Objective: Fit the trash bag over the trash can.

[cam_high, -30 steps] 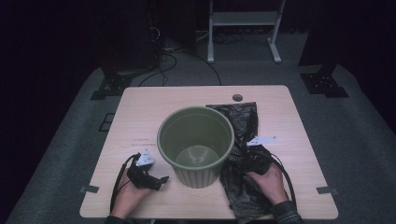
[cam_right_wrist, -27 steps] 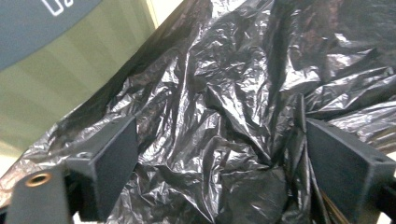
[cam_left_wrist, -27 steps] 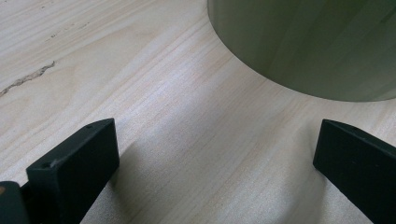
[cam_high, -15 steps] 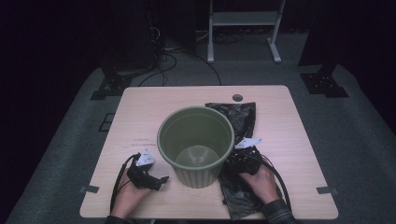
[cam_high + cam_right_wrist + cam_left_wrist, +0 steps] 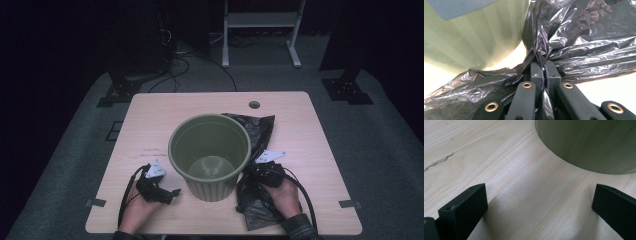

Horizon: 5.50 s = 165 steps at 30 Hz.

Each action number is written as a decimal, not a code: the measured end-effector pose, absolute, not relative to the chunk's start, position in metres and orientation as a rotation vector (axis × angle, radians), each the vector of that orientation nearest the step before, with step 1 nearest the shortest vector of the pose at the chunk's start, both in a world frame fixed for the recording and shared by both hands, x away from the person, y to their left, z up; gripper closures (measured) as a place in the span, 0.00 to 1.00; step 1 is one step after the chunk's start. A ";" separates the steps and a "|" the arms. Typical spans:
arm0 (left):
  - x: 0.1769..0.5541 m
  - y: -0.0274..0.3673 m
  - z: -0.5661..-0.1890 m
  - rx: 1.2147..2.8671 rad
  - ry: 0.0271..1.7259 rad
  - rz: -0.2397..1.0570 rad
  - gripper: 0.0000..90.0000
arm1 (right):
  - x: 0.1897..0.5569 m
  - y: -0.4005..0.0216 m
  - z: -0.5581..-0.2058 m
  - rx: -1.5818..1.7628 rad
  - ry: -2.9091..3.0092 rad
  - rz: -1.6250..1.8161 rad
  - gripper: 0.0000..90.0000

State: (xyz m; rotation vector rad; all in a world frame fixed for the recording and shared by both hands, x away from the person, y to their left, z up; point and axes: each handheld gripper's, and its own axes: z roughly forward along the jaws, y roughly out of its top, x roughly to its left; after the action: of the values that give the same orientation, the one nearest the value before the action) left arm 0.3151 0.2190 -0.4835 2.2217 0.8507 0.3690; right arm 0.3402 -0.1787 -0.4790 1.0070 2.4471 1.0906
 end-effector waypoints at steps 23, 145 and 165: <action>0.315 0.219 -0.483 2.222 0.851 0.369 0.00 | 0.316 -0.205 -0.423 0.816 2.563 1.361 0.99; 0.315 0.219 -0.484 2.226 0.833 0.364 0.00 | 0.371 -0.102 -0.271 0.179 2.700 1.611 0.98; 0.310 0.228 -0.460 2.198 0.811 0.397 0.00 | 0.355 -0.136 -0.284 0.152 2.771 1.623 0.98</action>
State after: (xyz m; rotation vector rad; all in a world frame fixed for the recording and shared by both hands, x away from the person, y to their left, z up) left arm 0.3102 0.2279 -0.4604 2.1985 0.8113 0.3972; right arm 0.3549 -0.1359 -0.2839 0.1519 2.7712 1.6227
